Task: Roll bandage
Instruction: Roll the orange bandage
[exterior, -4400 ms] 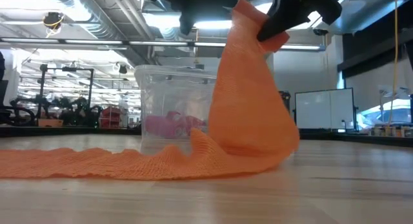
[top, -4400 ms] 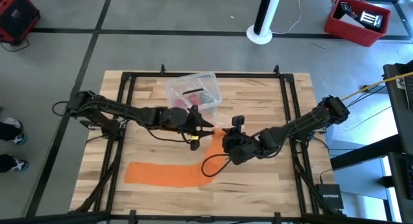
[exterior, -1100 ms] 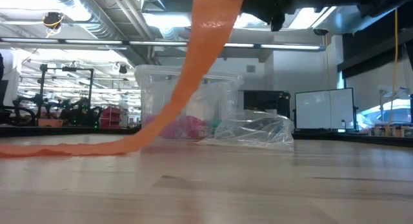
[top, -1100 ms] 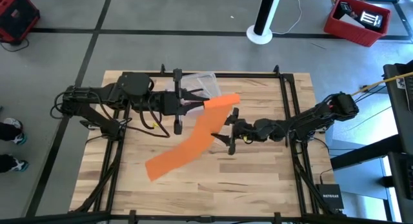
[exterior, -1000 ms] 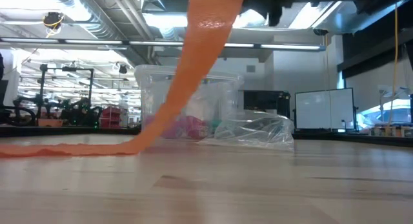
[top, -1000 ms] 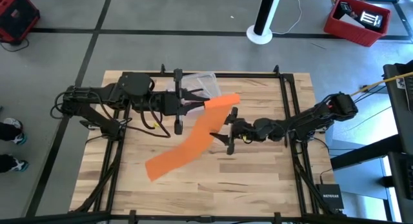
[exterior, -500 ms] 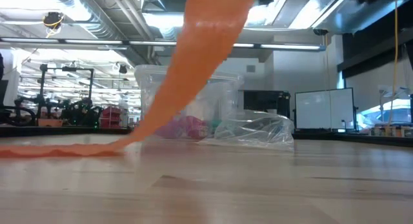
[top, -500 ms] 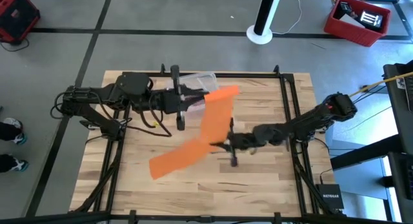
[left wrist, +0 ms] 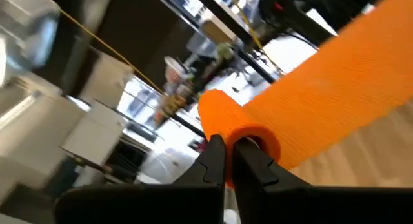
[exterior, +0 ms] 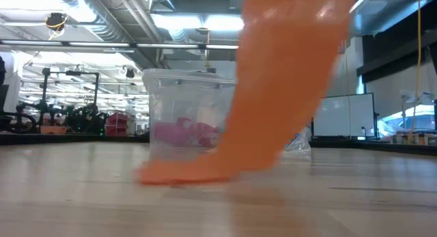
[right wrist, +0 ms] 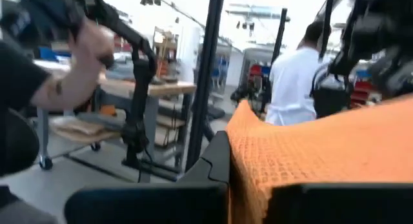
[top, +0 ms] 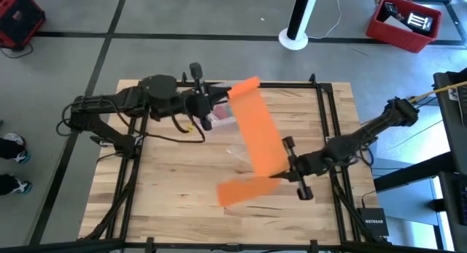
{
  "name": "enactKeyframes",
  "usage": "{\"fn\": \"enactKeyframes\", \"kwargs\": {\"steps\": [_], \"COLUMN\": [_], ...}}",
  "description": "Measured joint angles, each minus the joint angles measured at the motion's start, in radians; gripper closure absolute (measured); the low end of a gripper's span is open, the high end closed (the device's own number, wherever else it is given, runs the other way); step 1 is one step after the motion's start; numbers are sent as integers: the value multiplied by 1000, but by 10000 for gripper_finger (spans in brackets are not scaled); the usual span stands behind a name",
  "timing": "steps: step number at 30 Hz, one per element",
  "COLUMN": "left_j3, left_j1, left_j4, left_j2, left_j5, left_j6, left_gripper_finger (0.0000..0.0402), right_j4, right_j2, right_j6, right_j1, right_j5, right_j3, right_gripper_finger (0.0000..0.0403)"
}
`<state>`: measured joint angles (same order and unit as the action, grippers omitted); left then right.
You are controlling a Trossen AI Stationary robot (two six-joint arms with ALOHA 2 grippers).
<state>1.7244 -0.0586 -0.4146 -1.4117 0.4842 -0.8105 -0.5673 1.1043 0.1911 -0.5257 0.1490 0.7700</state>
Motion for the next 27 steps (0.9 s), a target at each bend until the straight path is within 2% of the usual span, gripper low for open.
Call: {"fn": "enactKeyframes", "kwargs": {"steps": [4, 7, 10, 13, 17, 21, 27], "left_j3": [-104, -207, -310, -407, -522, -605, -633], "left_j1": [-5, -16, -36, -66, -112, -163, -219], "left_j4": [-18, 4, 104, 239, 433, 581, 668], "left_j2": [-4, -6, 0, -8, -41, -72, -155], "left_j5": [0, -2, -55, -132, -165, -226, -261], "left_j6": [42, 89, 187, 196, 242, 221, 214], "left_gripper_finger": [400, 400, 400, 401, 401, 401, 401], "right_j4": [52, 142, 146, 148, 186, 229, 222], "right_j2": [-2, -2, -1, -3, -1, -5, 11], "right_j6": [18, 61, 115, 130, 130, 130, 40], "right_j1": [-33, -67, -102, -107, -57, 13, 171], "right_j5": [1, 40, 89, 121, 202, 281, 314], "right_j3": [82, 175, 267, 349, 418, 430, 430], "right_gripper_finger": [398, 400, 400, 399, 399, 398, 398]}}
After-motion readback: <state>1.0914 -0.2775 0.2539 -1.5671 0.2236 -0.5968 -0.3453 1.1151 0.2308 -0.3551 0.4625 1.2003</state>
